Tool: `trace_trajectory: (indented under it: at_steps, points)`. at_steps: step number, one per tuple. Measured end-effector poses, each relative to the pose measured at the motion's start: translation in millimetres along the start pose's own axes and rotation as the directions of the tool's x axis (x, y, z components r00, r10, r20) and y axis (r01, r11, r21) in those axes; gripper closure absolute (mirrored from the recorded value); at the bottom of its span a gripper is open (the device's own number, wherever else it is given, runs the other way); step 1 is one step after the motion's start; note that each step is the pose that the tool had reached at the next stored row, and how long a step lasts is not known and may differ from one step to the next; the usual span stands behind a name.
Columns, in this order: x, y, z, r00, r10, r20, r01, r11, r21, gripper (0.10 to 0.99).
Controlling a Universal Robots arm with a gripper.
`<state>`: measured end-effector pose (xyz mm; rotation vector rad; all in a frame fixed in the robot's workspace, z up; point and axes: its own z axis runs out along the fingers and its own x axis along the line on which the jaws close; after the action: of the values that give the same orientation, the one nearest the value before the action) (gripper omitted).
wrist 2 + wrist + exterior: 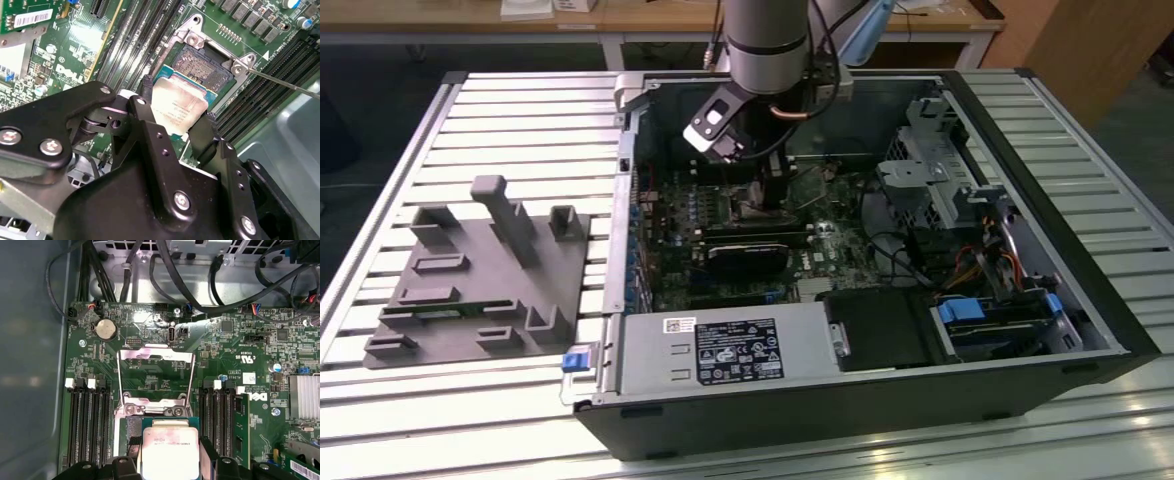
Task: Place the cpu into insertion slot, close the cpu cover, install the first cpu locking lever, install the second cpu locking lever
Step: 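Place the cpu into insertion slot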
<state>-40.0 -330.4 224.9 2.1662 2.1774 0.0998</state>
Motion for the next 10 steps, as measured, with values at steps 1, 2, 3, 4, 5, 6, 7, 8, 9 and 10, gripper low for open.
trace_trajectory:
  at_steps: [1, 2, 3, 4, 5, 6, 7, 8, 9, 10]
  points:
    - [0.3, -0.2, 1.0, 1.0, 0.0, 0.0014, 0.0, 1.0, 0.0, 0.545]
    - [0.6, -0.4, 2.0, 1.0, 0.0, 0.0026, 0.0, 1.0, 0.0, 0.545]
    - [0.9, -0.6, 2.9, 1.0, 0.0, 0.0036, 0.0, 1.0, 0.0, 0.545]
    - [1.2, -0.8, 3.9, 1.0, 0.0, 0.0044, 0.0, 1.0, 0.0, 0.545]
    - [1.6, -1.0, 4.9, 1.0, 0.0, 0.0049, 0.0, 1.0, 0.0, 0.545]
    - [1.9, -1.1, 5.8, 1.0, -0.001, 0.0052, 0.001, 1.0, 0.0, 0.545]
    - [2.4, -1.2, 6.6, 1.0, -0.001, 0.0054, 0.001, 1.0, 0.0, 0.545]
    - [3.0, -1.4, 7.4, 1.0, -0.001, 0.0058, 0.001, 1.0, 0.0, 0.545]
    - [3.8, -1.6, 8.2, 1.0, -0.001, 0.0061, 0.001, 1.0, 0.0, 0.545]
    - [4.5, -1.7, 8.9, 1.0, -0.001, 0.0062, 0.001, 1.0, 0.0, 0.545]
